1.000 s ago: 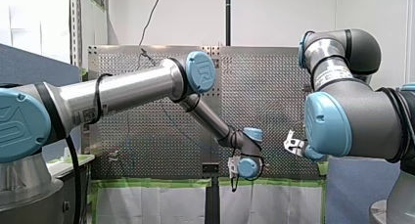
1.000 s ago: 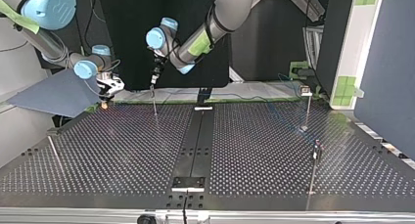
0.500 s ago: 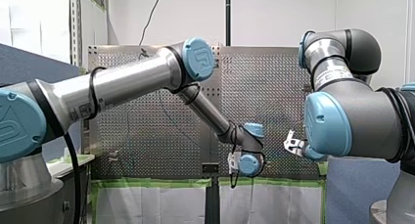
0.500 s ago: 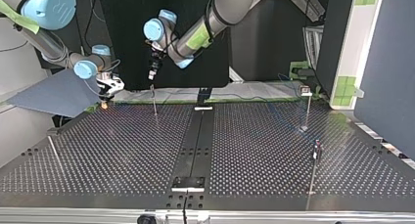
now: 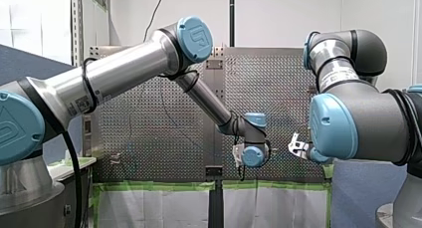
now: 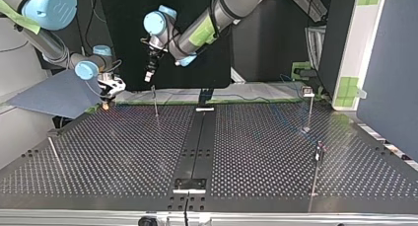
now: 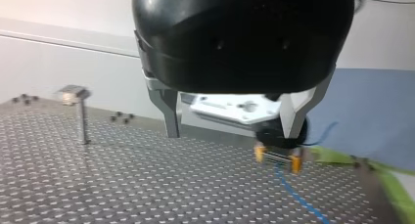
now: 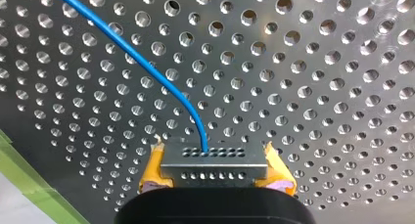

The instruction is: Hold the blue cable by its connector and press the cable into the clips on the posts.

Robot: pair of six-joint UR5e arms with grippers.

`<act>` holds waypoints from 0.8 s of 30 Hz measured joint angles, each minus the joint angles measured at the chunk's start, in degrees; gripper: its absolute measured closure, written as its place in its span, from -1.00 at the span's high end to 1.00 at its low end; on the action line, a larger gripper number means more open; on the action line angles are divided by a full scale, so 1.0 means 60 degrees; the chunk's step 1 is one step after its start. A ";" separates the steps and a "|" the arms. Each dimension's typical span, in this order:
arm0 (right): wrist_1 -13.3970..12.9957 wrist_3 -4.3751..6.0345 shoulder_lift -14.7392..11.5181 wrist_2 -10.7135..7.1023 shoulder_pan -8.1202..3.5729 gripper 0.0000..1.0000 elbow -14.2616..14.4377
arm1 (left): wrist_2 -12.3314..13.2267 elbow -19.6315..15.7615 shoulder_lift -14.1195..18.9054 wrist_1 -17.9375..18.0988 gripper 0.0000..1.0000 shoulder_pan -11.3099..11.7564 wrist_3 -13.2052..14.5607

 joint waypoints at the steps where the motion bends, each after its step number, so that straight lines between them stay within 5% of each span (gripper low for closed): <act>1: 0.0001 0.0001 -0.0001 0.0000 0.0004 -0.97 -0.0001 | -0.0004 -0.0066 0.0065 0.0066 1.00 0.0012 -0.0053; 7: 0.0006 0.0006 0.0000 0.0000 0.0036 -0.97 -0.0001 | -0.0213 -0.0513 0.0511 0.0221 1.00 0.0041 -0.0149; 24: 0.0016 0.0018 -0.0002 0.0000 0.0068 -0.97 0.0001 | -0.0772 -0.1966 0.1963 -0.0697 1.00 -0.0021 -0.0117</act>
